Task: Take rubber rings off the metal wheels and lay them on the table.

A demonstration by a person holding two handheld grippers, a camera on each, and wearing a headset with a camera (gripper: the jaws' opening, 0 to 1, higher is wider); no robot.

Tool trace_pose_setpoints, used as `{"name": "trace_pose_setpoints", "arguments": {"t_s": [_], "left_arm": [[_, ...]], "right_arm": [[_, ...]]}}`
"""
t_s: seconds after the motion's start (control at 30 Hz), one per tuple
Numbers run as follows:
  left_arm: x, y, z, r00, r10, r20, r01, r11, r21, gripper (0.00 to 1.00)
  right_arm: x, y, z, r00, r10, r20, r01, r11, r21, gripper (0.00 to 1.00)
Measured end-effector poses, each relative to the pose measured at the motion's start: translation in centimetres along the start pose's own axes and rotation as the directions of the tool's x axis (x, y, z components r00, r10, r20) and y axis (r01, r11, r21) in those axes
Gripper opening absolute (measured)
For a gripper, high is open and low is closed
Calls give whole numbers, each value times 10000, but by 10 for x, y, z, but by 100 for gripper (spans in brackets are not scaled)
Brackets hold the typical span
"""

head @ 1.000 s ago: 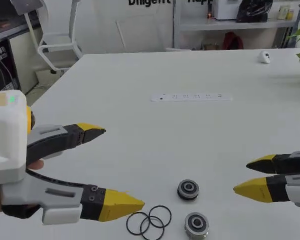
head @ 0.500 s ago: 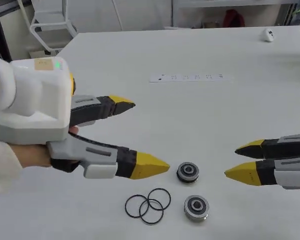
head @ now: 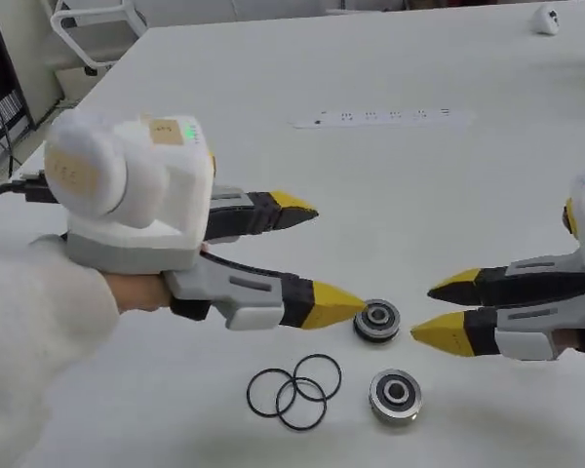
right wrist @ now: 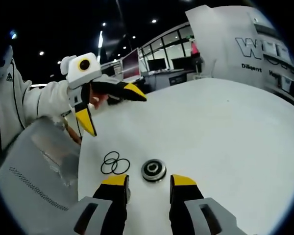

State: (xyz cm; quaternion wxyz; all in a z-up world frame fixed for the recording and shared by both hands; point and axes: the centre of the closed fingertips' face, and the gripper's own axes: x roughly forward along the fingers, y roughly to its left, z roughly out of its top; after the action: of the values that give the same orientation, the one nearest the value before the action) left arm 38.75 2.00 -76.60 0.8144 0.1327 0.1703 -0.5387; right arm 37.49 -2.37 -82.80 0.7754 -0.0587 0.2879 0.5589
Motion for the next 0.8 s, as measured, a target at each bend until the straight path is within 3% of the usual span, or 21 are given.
{"name": "trace_pose_setpoints", "arguments": {"t_s": [0.2,0.27,0.33,0.43,0.5,0.8], "left_arm": [[21,-4,-20,9985,-343,-436,353,9991,220,52],[28,2,-27,9978,-38,-658,71,9987,501,42],[35,3,-29,9985,77,-541,-48,9986,522,36],[42,-4,-35,9978,-266,-599,274,9995,129,35],[46,-7,-43,9954,-368,-880,407,9983,427,34],[57,-6,-58,9900,-468,-1333,501,9985,217,23]], "right_arm": [[14,-4,-10,9993,119,-359,-129,9995,-284,29],[18,-5,-16,9980,216,-595,-232,9994,-265,29],[21,-7,-19,9980,148,-620,-170,9993,-342,29],[24,-7,-19,9981,199,-585,-220,9991,-357,29],[25,-7,-19,9980,200,-604,-229,9986,-485,28],[28,-7,-19,9982,227,-563,-271,9966,-781,25]]}}
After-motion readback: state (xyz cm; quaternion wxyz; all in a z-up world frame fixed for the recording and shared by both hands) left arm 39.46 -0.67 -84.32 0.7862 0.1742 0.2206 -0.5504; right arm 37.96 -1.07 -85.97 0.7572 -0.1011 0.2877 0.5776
